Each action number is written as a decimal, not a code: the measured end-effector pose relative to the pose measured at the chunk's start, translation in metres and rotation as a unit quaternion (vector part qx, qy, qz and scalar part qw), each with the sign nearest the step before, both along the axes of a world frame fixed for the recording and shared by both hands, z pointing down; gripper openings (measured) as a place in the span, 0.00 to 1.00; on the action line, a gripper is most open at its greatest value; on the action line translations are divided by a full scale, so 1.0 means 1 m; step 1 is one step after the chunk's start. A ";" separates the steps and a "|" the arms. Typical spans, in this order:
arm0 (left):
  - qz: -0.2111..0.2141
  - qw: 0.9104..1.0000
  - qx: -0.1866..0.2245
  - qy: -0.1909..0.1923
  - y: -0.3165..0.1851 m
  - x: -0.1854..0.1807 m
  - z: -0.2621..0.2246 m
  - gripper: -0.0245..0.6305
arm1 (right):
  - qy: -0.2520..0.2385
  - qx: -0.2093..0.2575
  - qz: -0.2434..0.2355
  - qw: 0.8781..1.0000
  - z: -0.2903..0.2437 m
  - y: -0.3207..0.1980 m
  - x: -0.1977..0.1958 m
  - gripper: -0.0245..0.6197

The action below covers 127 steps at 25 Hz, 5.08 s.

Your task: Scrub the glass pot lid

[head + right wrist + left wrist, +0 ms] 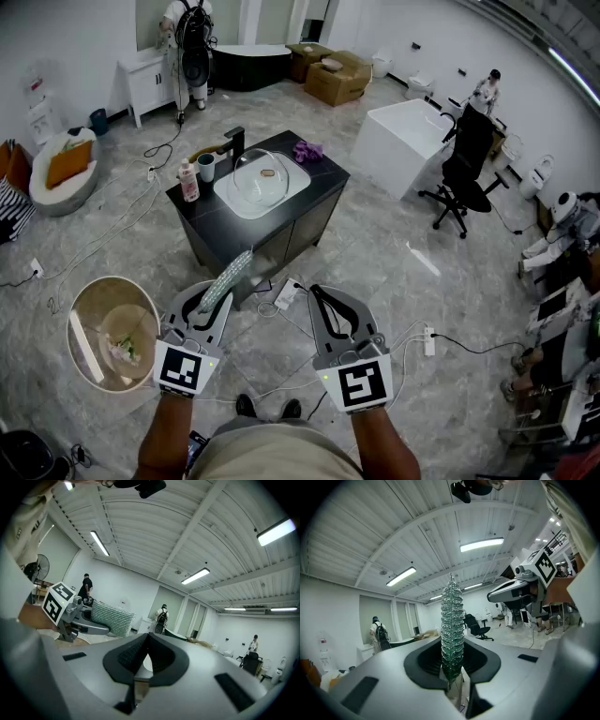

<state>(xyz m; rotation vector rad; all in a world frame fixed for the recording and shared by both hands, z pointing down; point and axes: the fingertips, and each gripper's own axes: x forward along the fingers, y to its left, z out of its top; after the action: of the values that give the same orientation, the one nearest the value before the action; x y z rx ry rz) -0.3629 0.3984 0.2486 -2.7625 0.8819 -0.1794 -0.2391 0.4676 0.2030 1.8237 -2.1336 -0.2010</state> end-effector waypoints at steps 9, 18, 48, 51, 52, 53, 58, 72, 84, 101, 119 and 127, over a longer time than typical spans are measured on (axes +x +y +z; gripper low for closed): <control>0.007 1.000 0.002 0.003 -0.011 -0.016 0.006 0.17 | 0.002 -0.002 0.009 1.000 0.004 -0.008 -0.013 0.07; 0.015 1.000 -0.013 0.013 -0.028 -0.029 0.011 0.17 | -0.001 0.001 0.036 0.999 0.007 -0.017 -0.017 0.07; -0.073 0.994 -0.070 -0.045 -0.166 0.106 0.042 0.17 | -0.085 0.008 -0.014 0.996 0.044 -0.194 0.172 0.08; -0.082 0.992 -0.078 -0.050 -0.176 0.131 0.044 0.17 | -0.094 0.000 -0.019 0.995 0.046 -0.209 0.198 0.07; -0.084 0.992 -0.077 -0.052 -0.179 0.139 0.045 0.17 | -0.094 0.002 -0.023 0.995 0.047 -0.213 0.207 0.07; -0.086 0.992 -0.077 -0.053 -0.182 0.147 0.045 0.17 | -0.094 0.004 -0.027 0.995 0.047 -0.217 0.215 0.07; -0.089 0.991 -0.073 -0.066 -0.191 0.184 0.045 0.17 | -0.114 0.000 -0.029 0.993 0.053 -0.230 0.252 0.07; -0.018 0.992 -0.085 -0.096 -0.267 0.291 0.070 0.17 | -0.133 -0.010 0.048 0.990 0.087 -0.273 0.360 0.07; 0.041 0.994 -0.074 -0.070 -0.400 0.354 0.044 0.17 | -0.109 -0.008 0.098 0.989 0.063 -0.381 0.408 0.08; -0.061 0.995 -0.062 -0.052 -0.533 0.272 0.071 0.17 | -0.071 -0.029 0.001 0.997 0.062 -0.546 0.344 0.08; -0.289 0.924 -0.156 -0.194 -0.674 0.264 0.250 0.17 | -0.077 -0.137 -0.157 0.975 0.183 -0.697 0.394 0.08; -0.291 0.884 -0.194 -0.310 -0.733 0.274 0.343 0.17 | -0.084 -0.217 -0.121 0.965 0.247 -0.688 0.438 0.08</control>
<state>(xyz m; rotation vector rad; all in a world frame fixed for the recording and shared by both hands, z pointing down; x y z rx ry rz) -0.0885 -0.3344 0.5918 -2.3635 1.5521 -1.3864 0.1991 -0.2204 0.4499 1.3715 -2.2844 0.3533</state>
